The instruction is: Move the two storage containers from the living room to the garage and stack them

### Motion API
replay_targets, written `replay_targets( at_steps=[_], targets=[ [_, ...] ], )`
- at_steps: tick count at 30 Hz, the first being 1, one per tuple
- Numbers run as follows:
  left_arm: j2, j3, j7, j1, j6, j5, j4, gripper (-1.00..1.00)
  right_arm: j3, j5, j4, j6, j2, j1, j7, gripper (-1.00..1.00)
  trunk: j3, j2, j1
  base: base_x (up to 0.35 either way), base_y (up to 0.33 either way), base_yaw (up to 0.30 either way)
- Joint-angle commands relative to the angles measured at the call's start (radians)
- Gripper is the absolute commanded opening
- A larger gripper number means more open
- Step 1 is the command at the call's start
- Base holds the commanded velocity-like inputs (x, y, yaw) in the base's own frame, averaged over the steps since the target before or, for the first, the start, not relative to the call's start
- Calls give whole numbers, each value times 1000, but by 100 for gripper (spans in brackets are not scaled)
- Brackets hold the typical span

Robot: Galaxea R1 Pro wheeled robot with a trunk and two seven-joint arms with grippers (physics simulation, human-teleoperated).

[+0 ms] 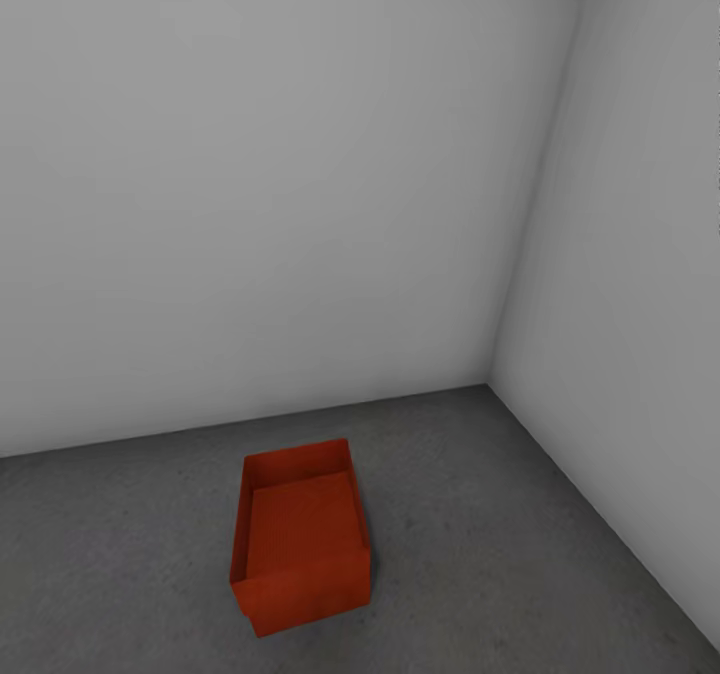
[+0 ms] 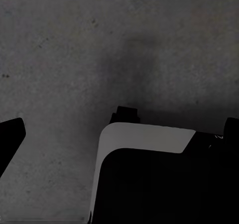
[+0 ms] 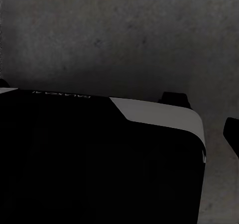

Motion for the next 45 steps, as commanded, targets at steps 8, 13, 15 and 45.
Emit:
replay_targets(
  at_steps=[8,13,15,45],
  targets=[
    [0,0,1,6,-3,11,1,100,7,-11,3,-5,0,-1,5,100,12,-1,0,0,0,0],
    [-1,0,2,6,-2,12,2,100,6,-11,3,-5,0,-1,5,100,20,-1,0,0,0,0],
    [-2,0,1,6,-3,11,1,100,6,-11,3,-5,-1,-1,5,100,23,-1,0,0,0,0],
    [-2,0,0,6,-4,10,1,100,7,-10,3,-5,-2,-1,7,100,46,-1,0,0,0,0]
  ],
)
